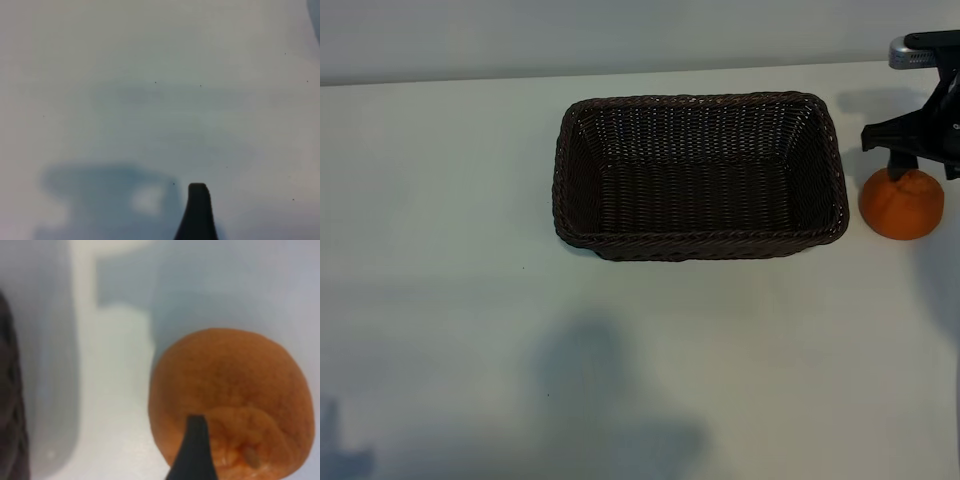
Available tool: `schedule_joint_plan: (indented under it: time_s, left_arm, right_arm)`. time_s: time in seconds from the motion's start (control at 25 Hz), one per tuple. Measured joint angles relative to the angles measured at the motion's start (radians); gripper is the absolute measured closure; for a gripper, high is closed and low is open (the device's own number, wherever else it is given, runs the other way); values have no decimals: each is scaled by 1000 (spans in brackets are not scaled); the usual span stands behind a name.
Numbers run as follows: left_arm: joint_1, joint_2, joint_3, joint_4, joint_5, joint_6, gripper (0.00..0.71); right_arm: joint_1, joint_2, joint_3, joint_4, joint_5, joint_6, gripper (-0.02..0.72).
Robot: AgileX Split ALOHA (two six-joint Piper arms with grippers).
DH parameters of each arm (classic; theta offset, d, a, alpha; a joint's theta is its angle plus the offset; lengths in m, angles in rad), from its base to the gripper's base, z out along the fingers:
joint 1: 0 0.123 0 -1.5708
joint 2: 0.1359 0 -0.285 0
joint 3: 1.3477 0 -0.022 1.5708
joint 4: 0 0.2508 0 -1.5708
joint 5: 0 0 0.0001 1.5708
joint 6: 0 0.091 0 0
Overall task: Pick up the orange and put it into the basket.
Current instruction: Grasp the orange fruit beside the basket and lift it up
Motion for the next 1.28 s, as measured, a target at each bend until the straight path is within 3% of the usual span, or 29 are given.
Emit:
schedule_joint_plan:
  time_s: [0.88, 1.0, 1.16, 1.28]
  left_arm:
    - [0, 0, 0, 0, 0, 0, 117]
    - [0, 0, 0, 0, 0, 0, 118]
    - [0, 0, 0, 0, 0, 0, 117]
    - [0, 0, 0, 0, 0, 0, 117]
  right_arm:
    - [0, 64, 0, 24, -21, -29, 143]
    - [0, 81, 0, 24, -6, -32, 274]
    - [0, 82, -6, 24, 9, -43, 569]
    - [0, 80, -7, 25, 23, -61, 608]
